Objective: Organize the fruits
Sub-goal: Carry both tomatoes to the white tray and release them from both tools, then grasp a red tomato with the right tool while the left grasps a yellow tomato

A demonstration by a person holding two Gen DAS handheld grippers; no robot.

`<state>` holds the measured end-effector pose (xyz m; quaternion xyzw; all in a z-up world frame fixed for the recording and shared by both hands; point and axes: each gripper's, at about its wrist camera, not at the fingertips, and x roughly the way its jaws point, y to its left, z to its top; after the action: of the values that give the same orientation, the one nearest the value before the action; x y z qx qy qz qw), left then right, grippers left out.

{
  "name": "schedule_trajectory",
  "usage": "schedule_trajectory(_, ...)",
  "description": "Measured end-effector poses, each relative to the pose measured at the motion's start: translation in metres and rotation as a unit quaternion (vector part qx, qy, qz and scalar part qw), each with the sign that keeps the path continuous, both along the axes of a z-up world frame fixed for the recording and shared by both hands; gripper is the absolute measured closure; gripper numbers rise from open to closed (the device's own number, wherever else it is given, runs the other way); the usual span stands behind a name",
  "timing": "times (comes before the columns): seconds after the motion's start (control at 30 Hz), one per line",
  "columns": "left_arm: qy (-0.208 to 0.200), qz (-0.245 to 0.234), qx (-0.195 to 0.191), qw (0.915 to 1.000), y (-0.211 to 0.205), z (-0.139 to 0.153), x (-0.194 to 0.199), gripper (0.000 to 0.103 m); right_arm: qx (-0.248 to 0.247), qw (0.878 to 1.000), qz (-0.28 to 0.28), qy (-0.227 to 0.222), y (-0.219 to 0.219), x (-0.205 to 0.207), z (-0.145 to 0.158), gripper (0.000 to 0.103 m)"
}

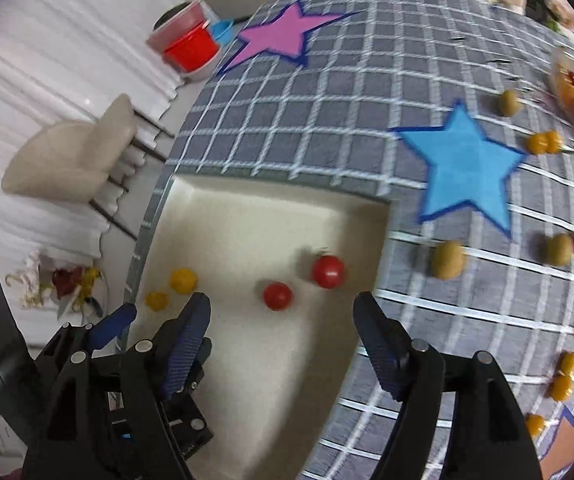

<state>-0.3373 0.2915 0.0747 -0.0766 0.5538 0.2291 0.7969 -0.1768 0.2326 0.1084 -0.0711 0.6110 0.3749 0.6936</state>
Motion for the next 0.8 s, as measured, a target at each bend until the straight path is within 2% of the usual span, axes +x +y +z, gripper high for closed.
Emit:
schedule_trajectory(0.37,-0.033,-0.083,-0.004,0.996,-0.066,0.032,0.061,0.024,-0.035,0.993,-0.113,-0.019,-0.127,0.042,0.011,0.026)
schedule_trajectory(0.6,-0.041,-0.126,-0.017,0.9911,-0.111,0.031,0.104,0.024,-0.064,0.981,-0.183,-0.019,-0.199,0.069,0.001,0.026)
schedule_trajectory(0.8,-0.032,-0.157,-0.034,0.9866,-0.137,0.016,0.14,0.024,-0.074,0.976,-0.205,-0.017,-0.227,0.081,-0.009,0.026)
